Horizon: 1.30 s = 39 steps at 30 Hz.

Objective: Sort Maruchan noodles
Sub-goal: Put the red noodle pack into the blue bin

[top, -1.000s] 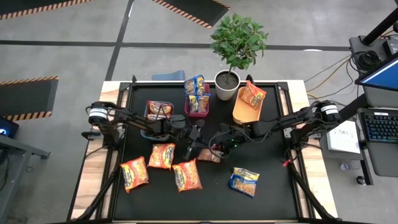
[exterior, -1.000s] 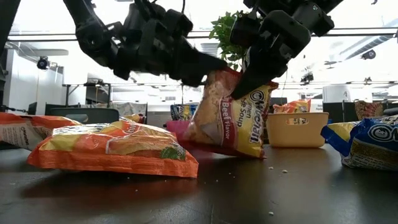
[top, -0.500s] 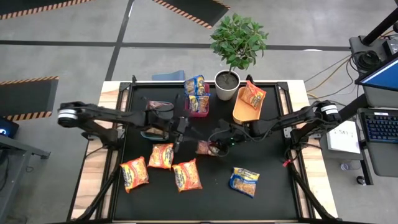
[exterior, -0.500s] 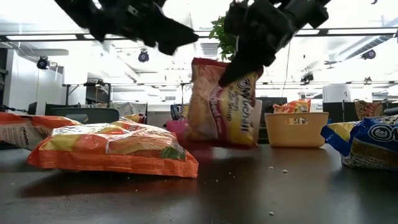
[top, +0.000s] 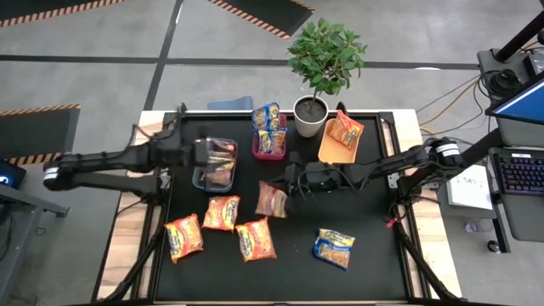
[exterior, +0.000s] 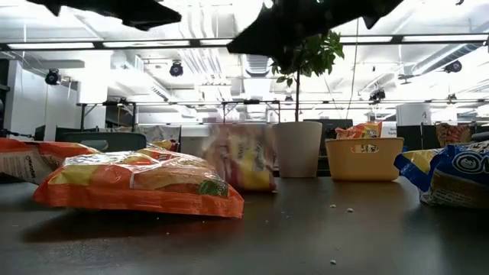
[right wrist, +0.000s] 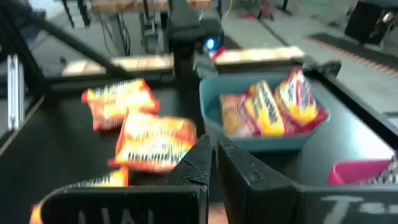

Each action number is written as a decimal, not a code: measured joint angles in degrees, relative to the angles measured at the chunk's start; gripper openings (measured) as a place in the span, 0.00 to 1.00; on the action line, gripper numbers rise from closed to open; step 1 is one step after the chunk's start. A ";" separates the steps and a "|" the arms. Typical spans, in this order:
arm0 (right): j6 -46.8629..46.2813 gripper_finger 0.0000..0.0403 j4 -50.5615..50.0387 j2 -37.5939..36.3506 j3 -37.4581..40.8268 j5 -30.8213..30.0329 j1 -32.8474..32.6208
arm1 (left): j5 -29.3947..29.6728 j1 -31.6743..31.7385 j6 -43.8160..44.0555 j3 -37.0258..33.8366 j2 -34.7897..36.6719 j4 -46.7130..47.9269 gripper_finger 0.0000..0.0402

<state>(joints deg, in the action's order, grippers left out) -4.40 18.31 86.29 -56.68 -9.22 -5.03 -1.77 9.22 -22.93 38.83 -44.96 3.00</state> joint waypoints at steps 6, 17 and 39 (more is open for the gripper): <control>-0.46 0.03 0.85 1.66 -3.31 0.01 1.55 | 5.84 2.99 3.89 -3.86 8.69 0.20 0.23; -6.11 0.03 -15.47 6.09 -9.63 0.05 2.07 | 5.30 2.90 11.68 -10.33 11.49 1.33 0.23; -20.81 0.03 -41.78 13.70 -9.52 1.82 -1.52 | -5.27 -0.81 23.02 -11.41 -10.30 -13.62 0.22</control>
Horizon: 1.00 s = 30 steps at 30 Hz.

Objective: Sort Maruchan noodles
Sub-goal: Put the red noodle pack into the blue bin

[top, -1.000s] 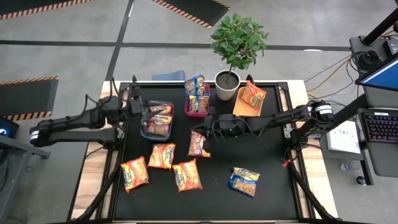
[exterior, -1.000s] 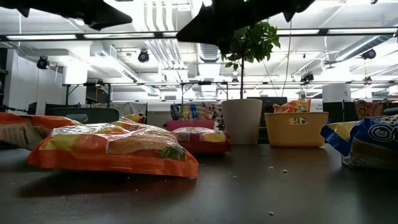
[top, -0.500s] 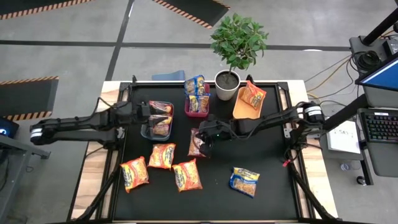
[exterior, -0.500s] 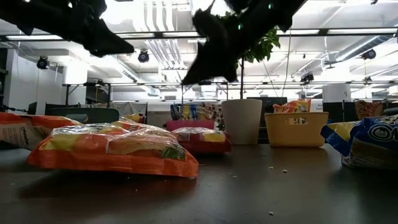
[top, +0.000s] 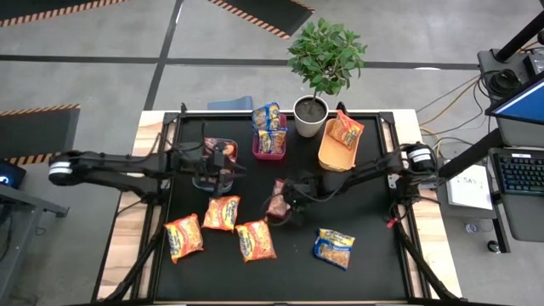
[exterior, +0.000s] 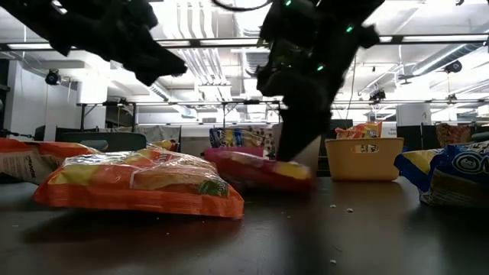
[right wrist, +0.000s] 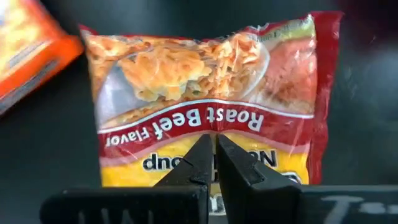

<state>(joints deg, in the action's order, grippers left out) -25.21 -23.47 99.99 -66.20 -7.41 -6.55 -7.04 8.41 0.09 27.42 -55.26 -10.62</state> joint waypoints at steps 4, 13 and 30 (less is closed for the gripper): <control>-2.24 0.03 -5.14 -4.90 0.06 0.19 -1.51 | -0.05 -2.81 0.69 0.02 -7.62 -8.13 0.21; -17.55 0.03 -8.97 -14.77 5.74 -0.10 -2.62 | -0.16 -6.53 0.11 7.26 -26.46 -12.13 0.18; -44.83 0.26 3.30 -18.37 18.87 1.95 -2.73 | -7.27 -10.01 -0.87 16.87 -48.59 -13.53 0.02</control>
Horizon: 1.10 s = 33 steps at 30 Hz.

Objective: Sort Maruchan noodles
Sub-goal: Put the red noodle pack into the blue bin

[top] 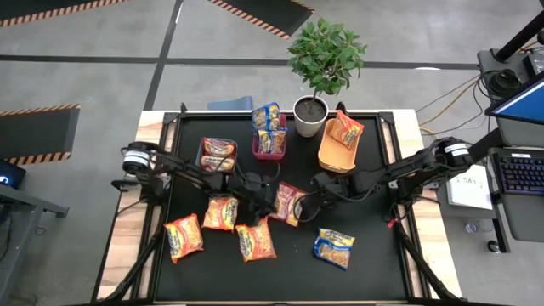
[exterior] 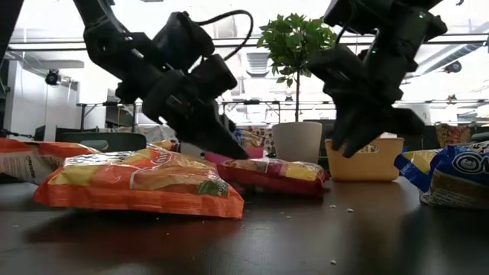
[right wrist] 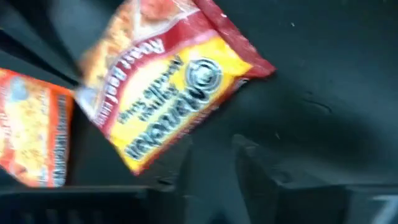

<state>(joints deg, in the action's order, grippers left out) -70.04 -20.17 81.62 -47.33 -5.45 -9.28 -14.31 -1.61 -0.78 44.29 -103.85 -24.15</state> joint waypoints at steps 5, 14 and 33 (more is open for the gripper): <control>-0.53 0.48 6.01 0.31 2.26 -0.81 0.20 | -0.15 0.11 0.89 -0.04 -2.66 0.07 0.00; -2.25 0.77 20.86 1.50 7.35 -4.80 0.20 | -0.07 0.16 1.32 -0.18 -3.35 -0.25 0.00; 11.02 0.79 75.93 23.48 11.06 -7.10 0.58 | 0.35 0.23 1.70 -1.03 -3.95 -1.78 0.00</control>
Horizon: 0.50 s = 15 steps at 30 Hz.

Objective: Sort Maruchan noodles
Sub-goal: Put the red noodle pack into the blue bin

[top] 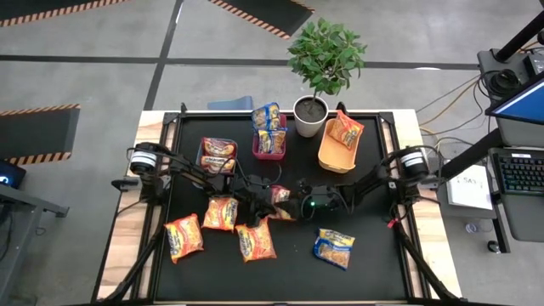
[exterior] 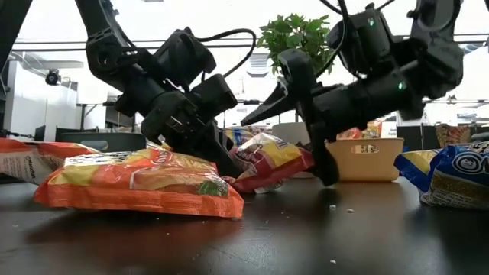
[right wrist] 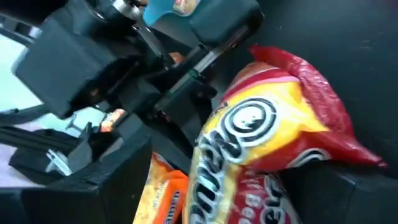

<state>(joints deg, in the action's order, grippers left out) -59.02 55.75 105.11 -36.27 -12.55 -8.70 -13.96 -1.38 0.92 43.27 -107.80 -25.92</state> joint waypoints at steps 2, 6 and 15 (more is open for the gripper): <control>0.27 0.73 2.21 1.60 0.02 0.11 0.12 | -0.06 0.03 -0.01 0.00 0.06 -0.11 0.00; 1.81 0.53 1.51 1.35 0.00 0.53 0.08 | -0.09 0.01 -0.10 -0.02 0.17 -0.12 0.00; 5.40 0.10 -0.51 -0.11 0.11 0.76 0.21 | 0.00 0.03 -0.38 -0.20 3.25 2.62 0.00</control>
<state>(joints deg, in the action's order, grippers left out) -53.62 55.25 105.00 -36.16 -11.79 -8.49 -13.96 -1.34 0.54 43.07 -104.55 -23.30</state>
